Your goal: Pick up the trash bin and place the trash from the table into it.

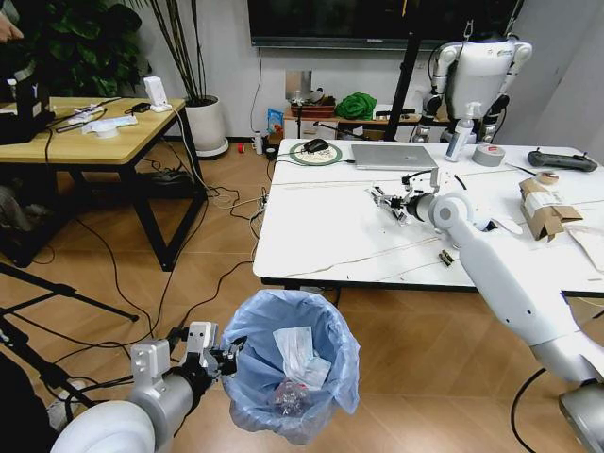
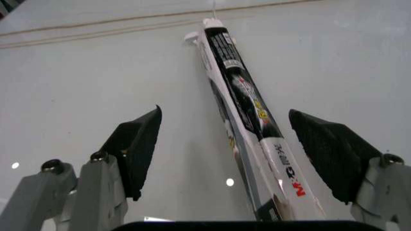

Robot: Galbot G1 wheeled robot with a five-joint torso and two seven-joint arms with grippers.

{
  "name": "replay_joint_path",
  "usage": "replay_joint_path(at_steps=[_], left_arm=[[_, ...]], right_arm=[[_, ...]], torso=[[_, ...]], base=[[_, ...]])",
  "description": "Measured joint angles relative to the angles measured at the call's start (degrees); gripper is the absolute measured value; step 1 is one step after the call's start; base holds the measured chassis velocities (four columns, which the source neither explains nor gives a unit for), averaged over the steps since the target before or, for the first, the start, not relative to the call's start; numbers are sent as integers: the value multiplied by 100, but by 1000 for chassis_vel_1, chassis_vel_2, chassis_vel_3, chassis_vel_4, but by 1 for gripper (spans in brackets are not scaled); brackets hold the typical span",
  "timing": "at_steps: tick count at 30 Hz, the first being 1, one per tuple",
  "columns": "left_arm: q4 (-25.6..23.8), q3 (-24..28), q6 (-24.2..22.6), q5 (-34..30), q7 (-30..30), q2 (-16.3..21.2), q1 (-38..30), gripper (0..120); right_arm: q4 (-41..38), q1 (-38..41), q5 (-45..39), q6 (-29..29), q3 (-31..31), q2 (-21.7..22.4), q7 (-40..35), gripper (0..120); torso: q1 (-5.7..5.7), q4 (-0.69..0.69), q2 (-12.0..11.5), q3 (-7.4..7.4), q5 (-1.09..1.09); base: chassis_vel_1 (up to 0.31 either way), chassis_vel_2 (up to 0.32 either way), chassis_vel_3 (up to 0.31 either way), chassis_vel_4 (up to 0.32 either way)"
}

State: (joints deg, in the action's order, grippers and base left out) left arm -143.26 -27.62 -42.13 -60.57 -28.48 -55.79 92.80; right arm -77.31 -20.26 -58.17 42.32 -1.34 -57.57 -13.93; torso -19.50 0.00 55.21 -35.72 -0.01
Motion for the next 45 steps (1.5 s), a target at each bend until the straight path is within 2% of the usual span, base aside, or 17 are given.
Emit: replay_joint_path(at_steps=[4,8,10,13,15,19,21,22,25,27,30,33,35,36,40,41,45], left_arm=[[1,-1,0,3,9,-7,6,2],[2,-1,0,6,13,-5,6,2],[2,-2,0,6,13,-4,6,2],[2,-2,0,13,14,6,9,2],[2,-1,0,14,14,8,9,2],[2,3,0,17,23,22,11,2],[2,2,0,17,24,23,15,2],[2,-5,0,19,28,23,30,2],[2,-28,0,21,29,28,42,2],[2,-31,0,22,28,30,42,2],[2,-44,0,22,29,39,25,2],[3,-24,0,24,28,26,-27,2],[2,-18,0,24,30,22,-33,2],[3,-11,0,25,30,6,-42,2],[3,-80,0,11,20,3,-38,2],[3,-80,0,11,20,3,-38,2],[3,-118,0,-49,-55,-6,-76,2]], right_arm=[[51,-81,72,-3,0,-2,42,73],[87,-118,129,-9,-22,9,41,57],[96,-123,147,-14,-22,15,27,54],[91,-172,206,-58,-30,38,-29,39],[88,-181,216,-65,-31,39,-35,37],[46,-290,337,-173,-37,42,-90,16],[44,-297,350,-190,-37,40,-96,15],[17,-319,385,-254,-47,35,-129,8],[-190,-392,384,-305,-106,46,-231,0],[-245,-410,374,-305,-118,53,-242,0],[-871,-584,252,-382,-234,128,-322,0],[-1977,-810,-179,-416,-298,214,-580,0],[-2127,-834,-237,-419,-299,223,-605,0],[-2724,-953,-511,-425,-304,284,-675,0],[-3795,-1254,-1030,-472,-278,439,-779,0],[-3795,-1254,-1030,-472,-278,439,-779,0],[-4937,-1734,-1341,-650,-178,613,-604,0]], torso=[[0,0,0,0,2],[0,0,1,0,0],[0,0,1,0,0],[0,0,2,1,0],[0,0,2,1,0],[0,0,2,1,0],[0,0,2,1,0],[0,2,2,1,0],[-1,0,1,-1,2],[-1,0,1,-1,2],[-1,-2,1,-1,3],[-1,-1,1,0,1],[-1,-1,1,0,2],[0,1,1,0,-2],[0,0,1,0,1],[0,0,1,0,1],[0,0,1,1,0]], base=[[0,0,0,0],[0,0,0,0],[0,0,0,0],[0,0,0,0],[0,0,0,0],[0,0,0,0],[0,0,0,0],[0,0,0,0],[0,0,0,0],[0,0,0,0],[0,0,0,0],[0,0,0,0],[0,0,0,0],[0,0,0,0],[0,0,0,0],[0,0,0,0],[0,0,0,0]])
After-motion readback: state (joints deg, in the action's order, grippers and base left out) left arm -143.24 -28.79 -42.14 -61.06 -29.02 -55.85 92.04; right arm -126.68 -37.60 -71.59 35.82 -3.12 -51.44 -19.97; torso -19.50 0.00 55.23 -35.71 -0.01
